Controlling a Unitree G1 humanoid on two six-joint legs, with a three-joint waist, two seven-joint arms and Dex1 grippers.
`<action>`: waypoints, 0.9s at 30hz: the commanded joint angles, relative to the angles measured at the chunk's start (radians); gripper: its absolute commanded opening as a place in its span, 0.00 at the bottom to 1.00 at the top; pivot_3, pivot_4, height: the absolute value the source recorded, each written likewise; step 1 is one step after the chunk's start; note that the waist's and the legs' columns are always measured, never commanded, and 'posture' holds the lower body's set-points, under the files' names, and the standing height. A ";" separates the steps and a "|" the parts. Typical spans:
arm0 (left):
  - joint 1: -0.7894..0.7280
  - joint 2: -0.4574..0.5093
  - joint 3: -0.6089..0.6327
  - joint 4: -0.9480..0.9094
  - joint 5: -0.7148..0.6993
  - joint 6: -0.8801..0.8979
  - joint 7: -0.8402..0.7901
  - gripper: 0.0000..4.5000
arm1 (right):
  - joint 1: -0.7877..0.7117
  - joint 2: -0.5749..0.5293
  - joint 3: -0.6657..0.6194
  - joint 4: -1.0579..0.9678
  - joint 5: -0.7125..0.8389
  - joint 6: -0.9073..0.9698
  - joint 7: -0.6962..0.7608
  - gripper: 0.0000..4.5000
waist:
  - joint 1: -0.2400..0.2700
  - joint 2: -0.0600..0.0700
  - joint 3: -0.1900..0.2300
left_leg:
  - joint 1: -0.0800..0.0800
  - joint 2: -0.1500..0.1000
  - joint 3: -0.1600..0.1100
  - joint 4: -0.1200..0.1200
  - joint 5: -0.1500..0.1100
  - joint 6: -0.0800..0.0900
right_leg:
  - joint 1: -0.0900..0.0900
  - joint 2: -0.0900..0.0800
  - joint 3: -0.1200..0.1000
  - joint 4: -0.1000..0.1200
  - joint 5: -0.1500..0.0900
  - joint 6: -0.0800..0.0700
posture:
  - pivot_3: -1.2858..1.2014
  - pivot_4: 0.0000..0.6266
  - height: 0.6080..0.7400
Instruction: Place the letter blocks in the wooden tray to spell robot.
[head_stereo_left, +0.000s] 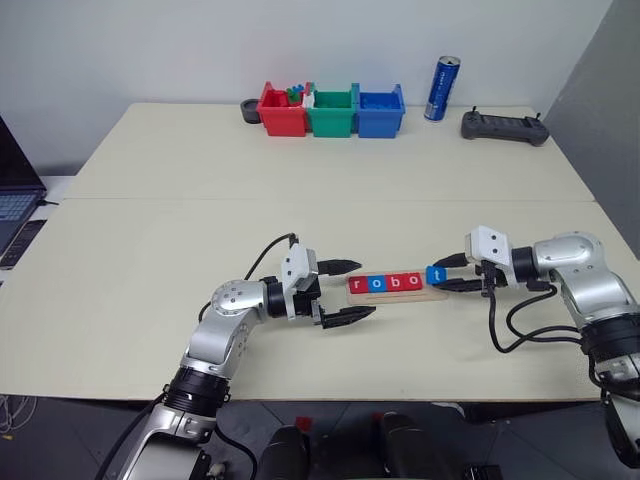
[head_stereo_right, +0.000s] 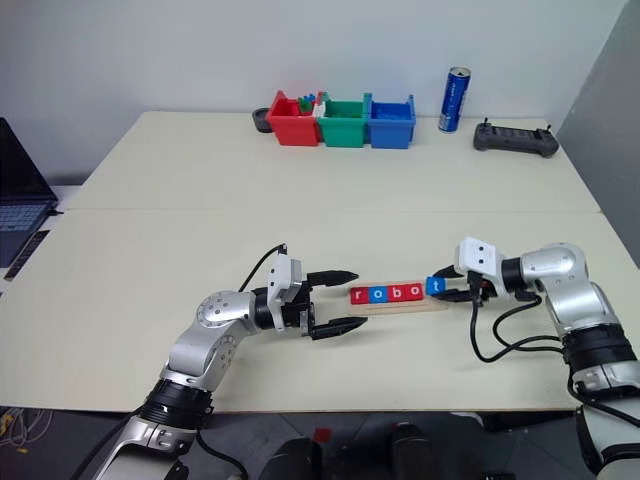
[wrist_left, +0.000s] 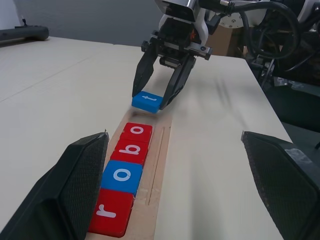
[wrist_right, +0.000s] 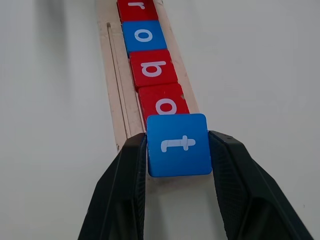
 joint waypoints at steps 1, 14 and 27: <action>0.009 0.008 0.009 -0.040 -0.012 -0.006 0.001 1.00 | -0.039 0.010 0.004 0.021 -0.015 -0.039 0.012 0.33 | -0.001 0.000 0.000 | 0.000 0.000 0.000 0.000 0.000 0.000 | 0.000 0.000 0.000 0.000 0.000 0.000 | 0.52 0.24 1.00; 0.009 0.017 0.012 -0.051 -0.015 0.002 0.006 1.00 | -0.065 0.032 0.030 0.095 -0.056 -0.111 0.016 0.33 | -0.001 0.000 0.000 | 0.000 0.000 0.000 0.000 0.000 0.000 | 0.000 0.000 0.000 0.000 0.000 0.000 | 0.52 0.24 1.00; 0.002 0.019 0.007 -0.049 -0.014 0.000 0.003 1.00 | -0.075 0.045 0.033 0.127 -0.078 -0.129 0.018 0.33 | -0.001 0.000 0.000 | 0.000 0.000 0.000 0.000 0.000 0.000 | 0.000 0.000 0.000 0.000 0.000 0.000 | 0.52 0.24 1.00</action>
